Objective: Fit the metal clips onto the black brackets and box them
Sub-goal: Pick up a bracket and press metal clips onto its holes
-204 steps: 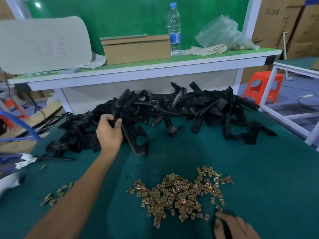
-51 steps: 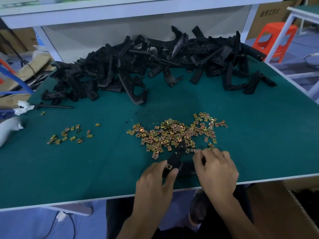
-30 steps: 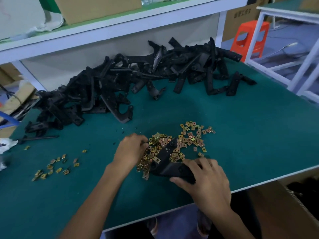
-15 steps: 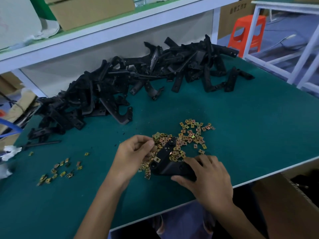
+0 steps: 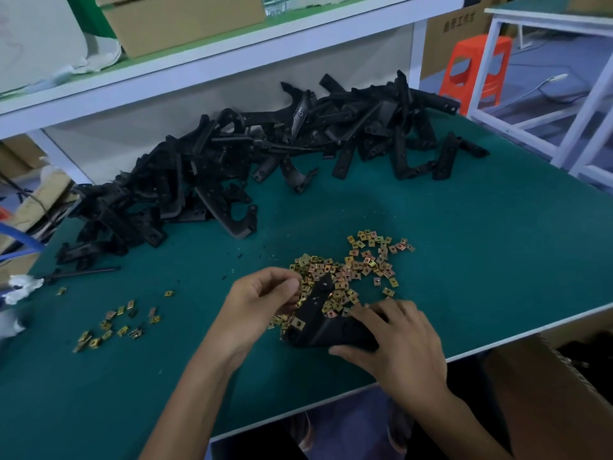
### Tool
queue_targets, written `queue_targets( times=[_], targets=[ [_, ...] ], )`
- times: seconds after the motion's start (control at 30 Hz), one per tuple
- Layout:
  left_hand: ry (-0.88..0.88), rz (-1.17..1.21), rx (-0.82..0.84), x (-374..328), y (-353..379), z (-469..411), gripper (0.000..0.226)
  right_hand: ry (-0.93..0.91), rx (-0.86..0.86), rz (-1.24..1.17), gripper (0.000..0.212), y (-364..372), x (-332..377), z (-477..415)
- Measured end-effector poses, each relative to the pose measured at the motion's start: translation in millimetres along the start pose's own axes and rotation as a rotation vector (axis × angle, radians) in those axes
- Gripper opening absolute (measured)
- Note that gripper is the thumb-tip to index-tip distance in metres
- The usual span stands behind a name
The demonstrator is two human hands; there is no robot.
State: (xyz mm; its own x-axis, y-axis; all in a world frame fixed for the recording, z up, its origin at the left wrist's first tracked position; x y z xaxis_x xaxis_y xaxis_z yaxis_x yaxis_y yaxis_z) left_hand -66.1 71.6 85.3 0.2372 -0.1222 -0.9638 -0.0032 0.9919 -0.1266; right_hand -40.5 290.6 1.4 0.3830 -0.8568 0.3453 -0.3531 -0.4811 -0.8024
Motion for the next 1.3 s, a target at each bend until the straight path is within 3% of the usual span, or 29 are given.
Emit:
queue_targets(
  times=[0.43, 0.87, 1.03, 1.23, 1.3],
  targets=[
    [-0.003, -0.084, -0.016, 10, 8, 4, 0.017, -0.036, 0.006, 0.000, 0.059, 1, 0, 0],
    [-0.023, 0.070, -0.129, 19, 17, 7, 0.012, -0.027, 0.003, 0.000, 0.060, 2, 0, 1],
    [0.015, -0.083, -0.070, 17, 12, 8, 0.015, -0.029, 0.011, -0.001, 0.058, 2, 0, 1],
    [0.113, -0.338, -0.161, 15, 15, 11, 0.006, -0.027, 0.035, 0.030, 0.059, 2, 1, 0],
    [0.103, -0.365, -0.155, 19, 21, 17, 0.023, -0.012, 0.038, 0.044, 0.060, 2, 1, 0]
  ],
)
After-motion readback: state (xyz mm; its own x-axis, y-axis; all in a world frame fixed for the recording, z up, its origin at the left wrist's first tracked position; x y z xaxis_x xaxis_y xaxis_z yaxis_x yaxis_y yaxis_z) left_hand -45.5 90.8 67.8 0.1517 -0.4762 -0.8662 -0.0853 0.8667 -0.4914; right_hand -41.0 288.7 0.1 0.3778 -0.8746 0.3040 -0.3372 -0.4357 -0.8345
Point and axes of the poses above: each hand's wrist, its own z-axis away from the middle knuckle, its own y-axis out of the palm, x = y × z, the point moved 2 cm from there along -z, towards the middle knuckle, and after that the axes turned 3 degrees about -y, right-handed, at the moved point
